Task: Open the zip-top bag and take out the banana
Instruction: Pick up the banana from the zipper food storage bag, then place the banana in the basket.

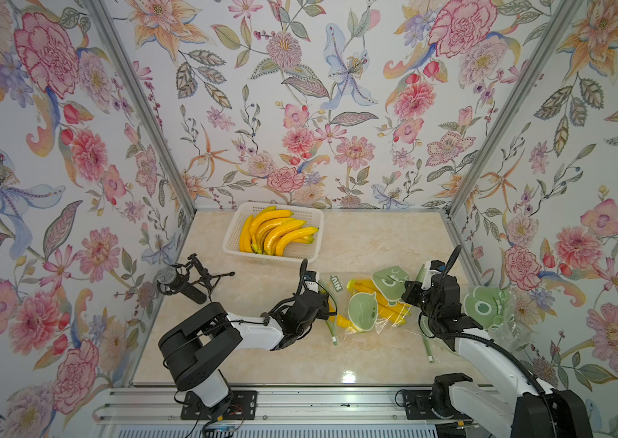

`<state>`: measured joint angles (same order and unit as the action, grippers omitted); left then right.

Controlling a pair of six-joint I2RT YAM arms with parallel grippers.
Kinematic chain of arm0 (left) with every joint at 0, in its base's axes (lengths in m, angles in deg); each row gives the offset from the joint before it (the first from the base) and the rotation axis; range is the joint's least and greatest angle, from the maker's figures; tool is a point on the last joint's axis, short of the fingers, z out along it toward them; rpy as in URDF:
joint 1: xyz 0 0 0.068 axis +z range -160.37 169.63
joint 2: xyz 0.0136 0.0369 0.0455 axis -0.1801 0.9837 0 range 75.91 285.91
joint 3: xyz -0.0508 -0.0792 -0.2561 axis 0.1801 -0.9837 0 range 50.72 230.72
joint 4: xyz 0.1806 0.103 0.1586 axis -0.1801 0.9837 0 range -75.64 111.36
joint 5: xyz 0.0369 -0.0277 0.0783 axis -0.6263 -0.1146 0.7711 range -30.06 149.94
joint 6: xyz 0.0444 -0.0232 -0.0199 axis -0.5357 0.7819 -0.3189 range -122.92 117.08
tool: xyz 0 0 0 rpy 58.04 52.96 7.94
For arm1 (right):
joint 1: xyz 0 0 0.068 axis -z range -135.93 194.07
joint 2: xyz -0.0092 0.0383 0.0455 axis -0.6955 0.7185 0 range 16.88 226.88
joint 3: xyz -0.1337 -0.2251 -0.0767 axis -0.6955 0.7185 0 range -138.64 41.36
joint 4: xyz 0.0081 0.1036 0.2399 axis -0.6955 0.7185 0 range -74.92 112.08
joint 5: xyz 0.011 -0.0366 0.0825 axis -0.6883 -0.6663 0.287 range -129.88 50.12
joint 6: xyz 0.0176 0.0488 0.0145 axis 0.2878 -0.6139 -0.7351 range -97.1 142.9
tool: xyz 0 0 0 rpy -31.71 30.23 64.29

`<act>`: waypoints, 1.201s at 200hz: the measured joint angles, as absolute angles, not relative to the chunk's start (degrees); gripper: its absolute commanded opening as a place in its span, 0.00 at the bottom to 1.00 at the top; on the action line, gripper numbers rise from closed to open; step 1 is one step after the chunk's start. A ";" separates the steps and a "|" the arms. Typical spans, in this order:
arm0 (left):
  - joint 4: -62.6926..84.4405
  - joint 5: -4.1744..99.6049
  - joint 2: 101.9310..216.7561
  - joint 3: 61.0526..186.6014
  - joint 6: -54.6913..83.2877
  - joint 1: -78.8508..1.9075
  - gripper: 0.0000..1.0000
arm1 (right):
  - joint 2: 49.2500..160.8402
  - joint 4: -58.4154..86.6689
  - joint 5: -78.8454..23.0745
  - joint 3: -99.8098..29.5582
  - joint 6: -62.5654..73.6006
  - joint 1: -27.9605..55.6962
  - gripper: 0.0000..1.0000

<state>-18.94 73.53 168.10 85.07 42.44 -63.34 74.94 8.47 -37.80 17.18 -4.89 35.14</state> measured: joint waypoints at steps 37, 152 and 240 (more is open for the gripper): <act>-16.50 75.82 164.10 84.22 43.64 -63.54 0.25 | 74.62 8.55 -38.91 17.18 -5.02 35.14 0.00; -3.64 81.68 160.12 82.05 44.10 -63.65 0.23 | 74.31 9.56 -40.22 17.18 -5.00 35.14 0.00; 5.80 85.24 140.45 82.45 38.79 -47.82 0.24 | 73.33 10.21 -40.99 17.18 -4.76 35.14 0.00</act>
